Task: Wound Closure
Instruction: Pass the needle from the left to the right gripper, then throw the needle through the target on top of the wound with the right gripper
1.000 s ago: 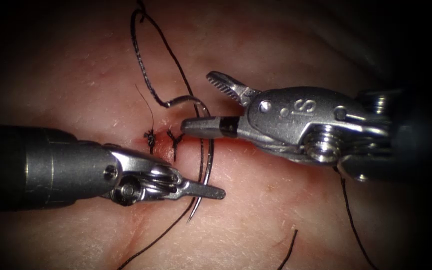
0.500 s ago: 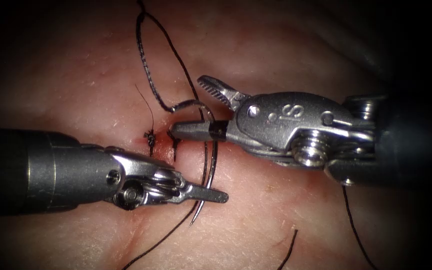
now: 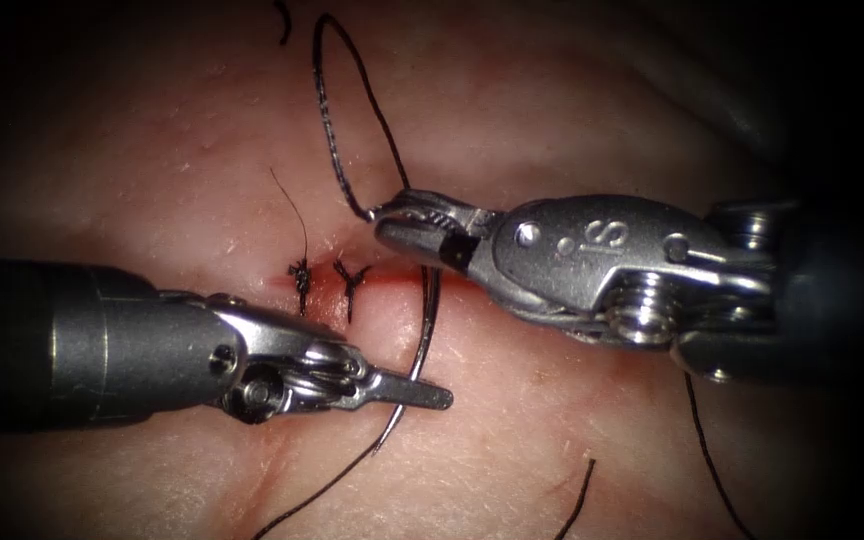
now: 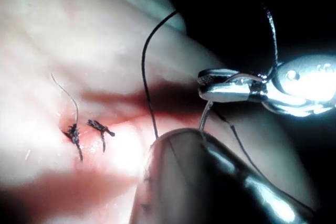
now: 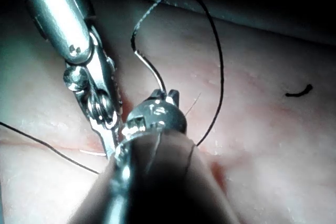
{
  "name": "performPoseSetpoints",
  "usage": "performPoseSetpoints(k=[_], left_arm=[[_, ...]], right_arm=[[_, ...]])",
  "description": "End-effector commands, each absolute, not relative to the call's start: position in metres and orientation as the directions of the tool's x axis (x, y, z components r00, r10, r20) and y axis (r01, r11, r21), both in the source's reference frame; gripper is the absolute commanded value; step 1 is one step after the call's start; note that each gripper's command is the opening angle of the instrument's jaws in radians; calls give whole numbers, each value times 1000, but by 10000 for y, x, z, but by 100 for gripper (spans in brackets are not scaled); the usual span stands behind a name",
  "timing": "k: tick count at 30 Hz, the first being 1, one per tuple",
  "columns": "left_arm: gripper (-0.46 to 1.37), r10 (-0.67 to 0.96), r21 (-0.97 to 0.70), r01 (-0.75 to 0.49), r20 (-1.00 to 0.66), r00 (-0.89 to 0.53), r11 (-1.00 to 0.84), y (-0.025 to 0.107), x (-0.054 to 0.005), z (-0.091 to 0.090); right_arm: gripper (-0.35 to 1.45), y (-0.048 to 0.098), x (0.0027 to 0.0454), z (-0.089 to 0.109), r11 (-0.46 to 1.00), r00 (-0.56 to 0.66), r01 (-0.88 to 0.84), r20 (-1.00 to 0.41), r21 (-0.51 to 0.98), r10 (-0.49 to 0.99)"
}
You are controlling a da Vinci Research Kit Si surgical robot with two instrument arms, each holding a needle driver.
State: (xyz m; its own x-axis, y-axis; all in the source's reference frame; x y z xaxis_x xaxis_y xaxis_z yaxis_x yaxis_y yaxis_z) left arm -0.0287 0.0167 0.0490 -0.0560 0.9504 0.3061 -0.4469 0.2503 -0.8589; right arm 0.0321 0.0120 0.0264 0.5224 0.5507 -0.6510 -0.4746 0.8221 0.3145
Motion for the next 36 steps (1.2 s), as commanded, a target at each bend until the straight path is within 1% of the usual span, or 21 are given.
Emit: performPoseSetpoints(k=[1, 2, 6, 12, 18, 22, 24, 27, 29, 31, 32, 33, 34, 35, 36], left_arm=[[109, 955, -874, -409, 297, -27, 260, 166, -288, 490], [118, 957, -882, -391, 290, -14, 262, 167, -289, 491], [135, 961, -912, -318, 277, -13, 259, 166, -291, 491], [136, 973, -946, -249, 226, -39, 209, 159, -286, 489], [136, 984, -970, -180, 174, -39, 164, 151, -271, 484], [136, 985, -973, -164, 167, -35, 160, 147, -262, 482], [135, 986, -974, -163, 163, -38, 154, 147, -259, 481], [123, 991, -978, -168, 128, -38, 120, 146, -256, 480], [112, 995, -979, -185, 98, -30, 91, 146, -255, 479], [107, 996, -980, -186, 81, -31, 74, 145, -255, 479], [102, 997, -980, -186, 75, -32, 68, 144, -255, 479], [93, 998, -981, -186, 58, -33, 51, 144, -255, 478], [90, 998, -981, -186, 52, -34, 45, 144, -255, 478], [86, 999, -983, -184, 1, -40, -7, 144, -254, 477], [72, 999, -982, -186, -22, -41, -29, 145, -253, 476]], right_arm=[[-35, 120, 321, 265, 821, 522, -478, -651, 311, 551], [-35, 121, 322, 265, 821, 522, -479, -650, 311, 551], [-35, 123, 322, 265, 820, 522, -479, -650, 312, 552], [-35, 124, 308, 267, 824, 520, -472, -656, 313, 547], [-35, 125, 278, 269, 834, 521, -451, -665, 318, 535], [-35, 127, 259, 269, 840, 510, -418, -677, 345, 531], [-35, 129, 252, 270, 844, 484, -389, -697, 370, 529], [-35, 132, 245, 271, 845, 424, -332, -734, 419, 530], [-35, 133, 241, 271, 850, 391, -284, -756, 444, 525], [-35, 135, 239, 271, 849, 353, -245, -773, 468, 527], [-35, 136, 237, 270, 845, 328, -216, -779, 489, 535], [-35, 136, 236, 269, 845, 313, -195, -785, 498, 534], [-35, 136, 236, 269, 844, 304, -183, -787, 504, 536], [-35, 137, 235, 267, 847, 295, -147, -795, 511, 531], [-35, 137, 235, 267, 848, 292, -134, -797, 513, 528]])
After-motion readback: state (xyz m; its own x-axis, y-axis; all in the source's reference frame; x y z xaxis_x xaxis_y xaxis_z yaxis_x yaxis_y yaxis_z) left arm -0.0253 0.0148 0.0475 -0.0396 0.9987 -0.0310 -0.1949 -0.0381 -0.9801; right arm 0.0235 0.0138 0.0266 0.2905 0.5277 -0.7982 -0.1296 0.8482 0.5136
